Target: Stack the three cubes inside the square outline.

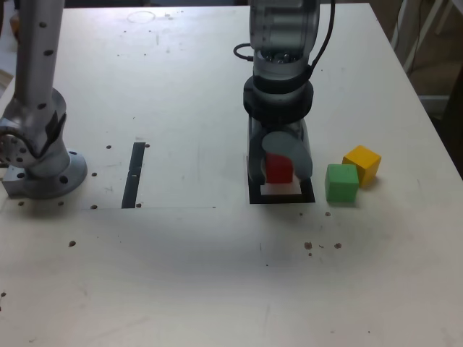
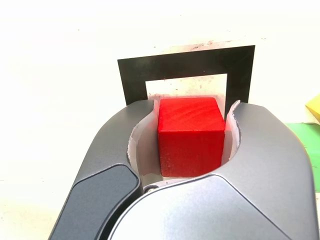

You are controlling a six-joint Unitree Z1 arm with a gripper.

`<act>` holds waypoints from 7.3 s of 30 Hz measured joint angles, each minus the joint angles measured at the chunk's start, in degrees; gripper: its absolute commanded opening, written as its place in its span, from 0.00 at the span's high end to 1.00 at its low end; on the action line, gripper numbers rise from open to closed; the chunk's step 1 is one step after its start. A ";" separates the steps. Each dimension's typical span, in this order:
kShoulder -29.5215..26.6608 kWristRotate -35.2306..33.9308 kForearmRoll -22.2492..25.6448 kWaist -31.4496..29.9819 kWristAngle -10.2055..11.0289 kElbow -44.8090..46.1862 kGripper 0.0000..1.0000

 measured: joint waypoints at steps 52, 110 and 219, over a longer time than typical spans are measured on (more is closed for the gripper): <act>-11.21 2.07 17.98 0.00 -1.38 -2.48 0.00; 20.75 45.96 29.23 -1.43 11.83 -46.94 0.03; 2.36 4.10 27.15 -0.20 -2.56 -21.58 0.70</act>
